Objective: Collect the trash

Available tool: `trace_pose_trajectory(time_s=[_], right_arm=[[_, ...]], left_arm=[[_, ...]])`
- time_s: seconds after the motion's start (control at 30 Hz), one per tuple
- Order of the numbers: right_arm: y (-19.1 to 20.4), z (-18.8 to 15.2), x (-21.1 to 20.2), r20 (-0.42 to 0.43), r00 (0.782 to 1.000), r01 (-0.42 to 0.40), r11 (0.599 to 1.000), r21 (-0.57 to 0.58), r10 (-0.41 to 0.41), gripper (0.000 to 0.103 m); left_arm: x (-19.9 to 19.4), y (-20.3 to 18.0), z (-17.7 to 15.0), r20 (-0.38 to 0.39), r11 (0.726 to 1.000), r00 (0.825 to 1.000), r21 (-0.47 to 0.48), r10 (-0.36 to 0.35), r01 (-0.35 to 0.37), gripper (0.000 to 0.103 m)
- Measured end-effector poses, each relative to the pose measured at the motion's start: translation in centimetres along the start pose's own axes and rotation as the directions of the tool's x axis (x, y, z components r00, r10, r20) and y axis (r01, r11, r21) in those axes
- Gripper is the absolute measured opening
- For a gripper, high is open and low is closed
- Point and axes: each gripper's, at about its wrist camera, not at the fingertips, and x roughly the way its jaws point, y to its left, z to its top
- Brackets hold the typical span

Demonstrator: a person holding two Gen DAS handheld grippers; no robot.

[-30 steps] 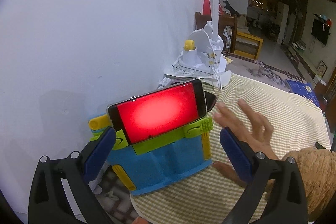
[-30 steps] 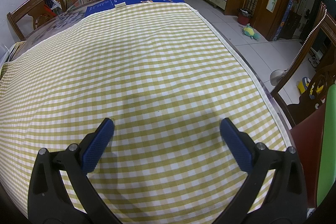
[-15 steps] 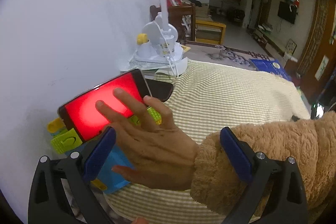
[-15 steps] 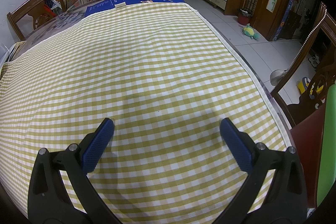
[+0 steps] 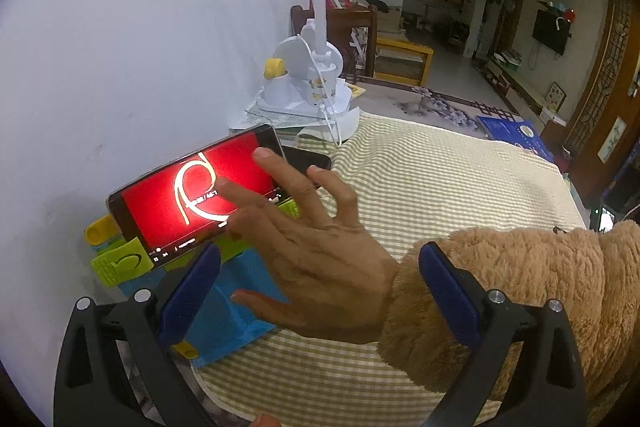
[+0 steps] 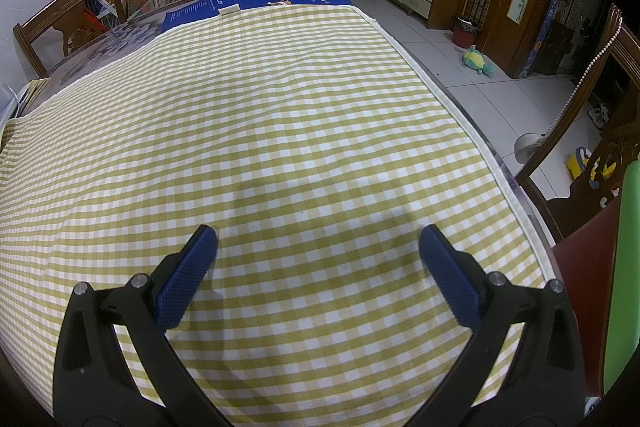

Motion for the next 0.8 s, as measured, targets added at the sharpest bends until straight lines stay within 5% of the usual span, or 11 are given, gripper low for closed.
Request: trace_pose_trajectory(time_s=[0.57,0.8], right_arm=[[-0.1,0.0,0.0,0.0,1.0,0.0,1.0,0.0,0.0,0.1],[-0.1,0.0,0.0,0.0,1.0,0.0,1.0,0.0,0.0,0.1]], left_arm=[[-0.2,0.6,0.2,0.011,0.999,1.0,-0.034,0.003,-0.003,0.095],[0.1,2.8,0.1,0.042,0.975,0.997,-0.208,-0.069,0.077,0.095]])
